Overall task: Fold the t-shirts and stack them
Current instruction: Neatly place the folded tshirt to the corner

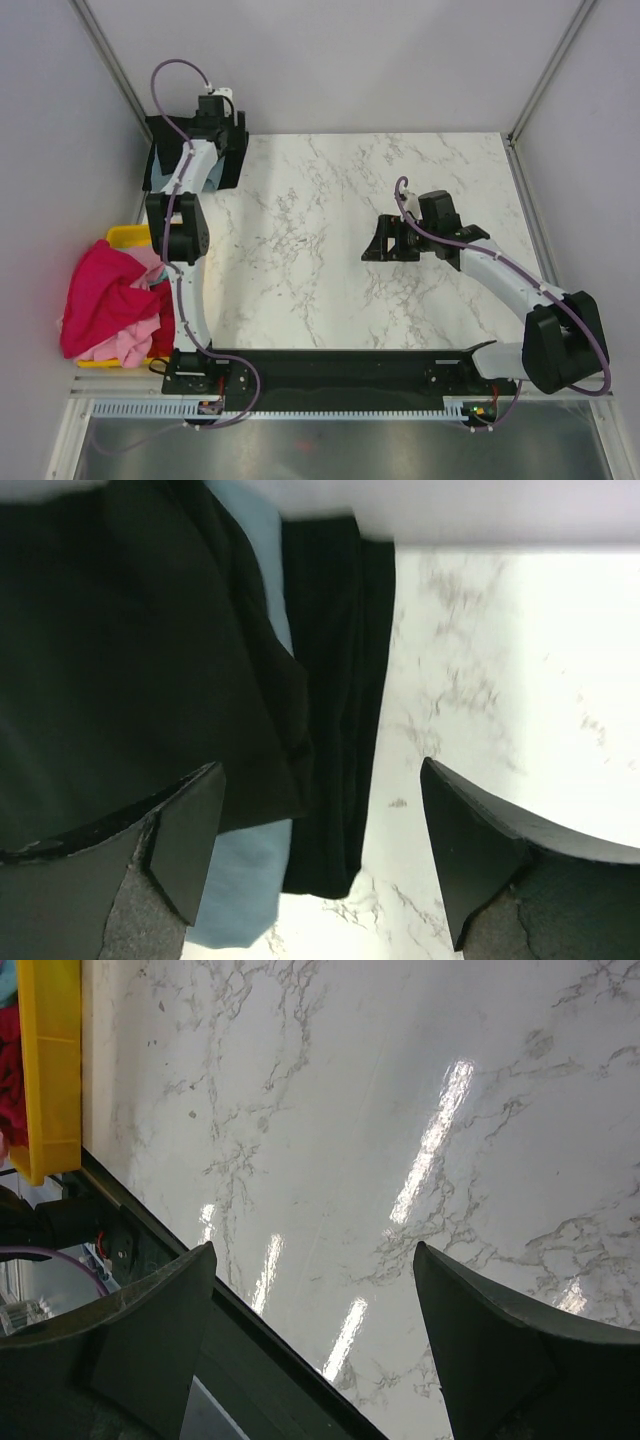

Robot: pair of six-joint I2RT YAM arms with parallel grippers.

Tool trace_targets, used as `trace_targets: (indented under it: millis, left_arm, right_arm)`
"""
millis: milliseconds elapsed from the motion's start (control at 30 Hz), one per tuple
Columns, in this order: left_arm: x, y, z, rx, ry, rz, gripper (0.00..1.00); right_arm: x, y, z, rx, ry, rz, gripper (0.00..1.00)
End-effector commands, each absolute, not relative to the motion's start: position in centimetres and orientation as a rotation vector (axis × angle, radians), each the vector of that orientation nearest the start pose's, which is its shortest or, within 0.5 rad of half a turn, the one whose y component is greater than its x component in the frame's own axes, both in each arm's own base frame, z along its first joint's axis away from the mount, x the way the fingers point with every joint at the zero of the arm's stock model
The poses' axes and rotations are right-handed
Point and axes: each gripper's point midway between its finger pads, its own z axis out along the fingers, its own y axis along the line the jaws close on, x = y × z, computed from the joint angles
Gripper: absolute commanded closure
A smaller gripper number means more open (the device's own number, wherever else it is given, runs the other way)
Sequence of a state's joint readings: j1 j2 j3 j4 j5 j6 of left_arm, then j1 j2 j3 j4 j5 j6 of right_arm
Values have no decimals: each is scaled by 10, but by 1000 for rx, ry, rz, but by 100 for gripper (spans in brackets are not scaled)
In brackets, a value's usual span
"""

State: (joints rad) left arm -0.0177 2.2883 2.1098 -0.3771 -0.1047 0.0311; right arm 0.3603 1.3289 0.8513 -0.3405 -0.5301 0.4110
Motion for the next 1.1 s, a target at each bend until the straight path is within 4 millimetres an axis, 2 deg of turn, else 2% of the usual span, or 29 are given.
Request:
trace_targets:
  millis: [0, 133, 300, 400, 533, 600, 733, 833, 1067]
  left_arm:
    - [627, 15, 145, 67, 2220, 320, 13]
    - [627, 22, 133, 84, 2234, 485, 12]
    - [626, 27, 125, 87, 2236, 596, 14]
    - [626, 32, 137, 79, 2179, 753, 14]
    - [630, 32, 158, 107, 2106, 868, 15]
    - [633, 30, 160, 122, 2097, 873, 17]
    - [633, 22, 149, 163, 2111, 875, 18]
    - [631, 16, 135, 201, 2132, 900, 21]
    - [631, 27, 119, 208, 2137, 1000, 23]
  right_arm:
    - [266, 214, 138, -247, 2405, 1008, 11]
    - [265, 214, 138, -252, 2401, 1007, 11]
    - [265, 214, 136, -253, 2404, 1006, 11]
    - [265, 214, 136, -251, 2403, 1006, 11]
    - [264, 214, 132, -251, 2409, 1010, 11]
    - [264, 215, 133, -255, 2409, 1014, 11]
    - [265, 215, 133, -252, 2406, 1014, 11]
    - [265, 215, 133, -253, 2406, 1012, 11]
    - [263, 214, 133, -252, 2404, 1014, 11]
